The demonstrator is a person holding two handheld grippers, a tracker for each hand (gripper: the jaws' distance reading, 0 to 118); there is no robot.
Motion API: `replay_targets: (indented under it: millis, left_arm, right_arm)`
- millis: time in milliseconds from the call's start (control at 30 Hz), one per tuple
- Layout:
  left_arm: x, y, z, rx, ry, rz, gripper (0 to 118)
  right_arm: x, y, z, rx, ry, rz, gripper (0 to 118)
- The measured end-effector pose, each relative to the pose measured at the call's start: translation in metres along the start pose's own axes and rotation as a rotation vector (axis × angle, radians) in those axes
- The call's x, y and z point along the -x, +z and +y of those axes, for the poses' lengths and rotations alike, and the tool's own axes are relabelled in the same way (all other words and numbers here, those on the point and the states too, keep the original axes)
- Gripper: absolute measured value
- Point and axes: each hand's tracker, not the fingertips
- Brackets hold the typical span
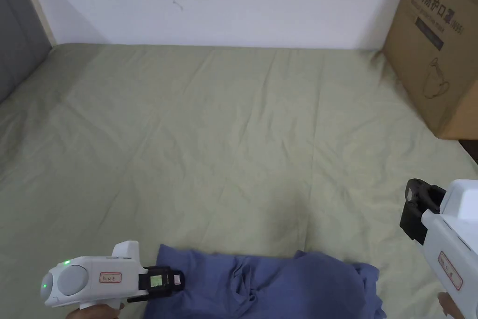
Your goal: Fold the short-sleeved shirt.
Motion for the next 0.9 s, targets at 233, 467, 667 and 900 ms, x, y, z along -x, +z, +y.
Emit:
replay_targets:
  millis: [233,467,667,900]
  left_arm:
    - [-0.027,0.027,-0.013,-0.053,-0.068,0.078,14]
    - [0.008,0.084,0.001,-0.111,-0.04,0.219,13]
    - [-0.025,0.132,0.007,-0.15,-0.047,0.304,13]
    - [-0.125,0.108,0.024,-0.117,-0.182,0.245,13]
  right_arm:
    - [-0.003,0.0,0.004,-0.007,-0.007,-0.009,0]
    - [0.002,0.0,0.006,-0.023,-0.01,0.022,0]
    - [0.007,0.001,0.006,-0.032,-0.005,0.053,0]
    - [0.004,0.002,0.006,-0.044,-0.026,0.073,0]
